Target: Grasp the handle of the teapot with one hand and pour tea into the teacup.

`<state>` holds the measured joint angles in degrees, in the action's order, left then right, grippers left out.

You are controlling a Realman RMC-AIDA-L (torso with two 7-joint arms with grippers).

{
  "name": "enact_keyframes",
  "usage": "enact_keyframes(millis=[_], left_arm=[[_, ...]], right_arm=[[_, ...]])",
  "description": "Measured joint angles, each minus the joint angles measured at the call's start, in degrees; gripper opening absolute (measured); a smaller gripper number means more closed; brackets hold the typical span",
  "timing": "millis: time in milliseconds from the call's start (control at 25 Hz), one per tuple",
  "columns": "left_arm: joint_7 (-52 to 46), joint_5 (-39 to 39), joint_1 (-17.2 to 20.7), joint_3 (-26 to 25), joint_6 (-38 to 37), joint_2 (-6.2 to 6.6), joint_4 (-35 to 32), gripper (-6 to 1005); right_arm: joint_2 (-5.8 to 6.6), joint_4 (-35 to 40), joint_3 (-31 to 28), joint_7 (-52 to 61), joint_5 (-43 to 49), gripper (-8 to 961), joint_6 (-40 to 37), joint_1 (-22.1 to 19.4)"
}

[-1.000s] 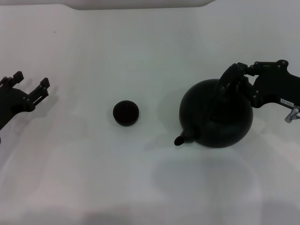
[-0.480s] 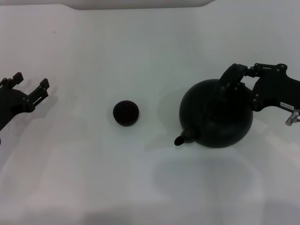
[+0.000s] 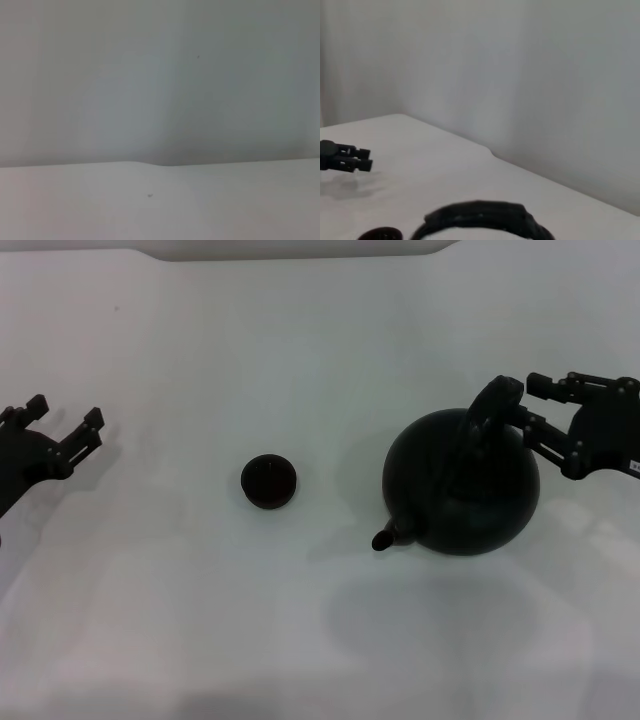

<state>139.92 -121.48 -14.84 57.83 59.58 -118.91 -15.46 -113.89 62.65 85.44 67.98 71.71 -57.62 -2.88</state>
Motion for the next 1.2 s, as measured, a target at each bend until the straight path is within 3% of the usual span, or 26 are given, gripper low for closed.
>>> enact_keyframes(millis=[120,280,440,680,960,1200], left_arm=[[0.0,-0.1,0.1,0.0,0.0,0.00,-0.1,789],[0.0,-0.2,0.3,-0.5,0.1,0.01,-0.5,789],[0.7,-1.6,1.0,-1.5,1.1,0.17,-2.1,789],[4.9,-3.2,2.2,-4.4,6.9,0.16,-3.8,788],[7.3,-3.3,3.9,-12.1,16.0,0.16,-4.5,789],[7.4,-3.1,4.1,-13.8,16.6,0.19,-4.2,788]], right_arm=[[-0.29,-1.4,-2.2,-1.4,-0.1,404,-0.2,-0.2],[-1.61,-7.3,-10.8,-7.5,-2.2,403,-1.7,0.5],[-1.27,-20.3,-21.9,-17.0,-10.1,404,-7.6,4.5],[-1.02,-39.2,-41.8,-33.9,-11.6,405,-17.7,11.6],[-1.47,-44.4,-51.3,-41.1,-11.9,404,-18.4,12.4],[-1.47,-46.8,-52.7,-41.3,-12.7,402,-16.5,12.4]])
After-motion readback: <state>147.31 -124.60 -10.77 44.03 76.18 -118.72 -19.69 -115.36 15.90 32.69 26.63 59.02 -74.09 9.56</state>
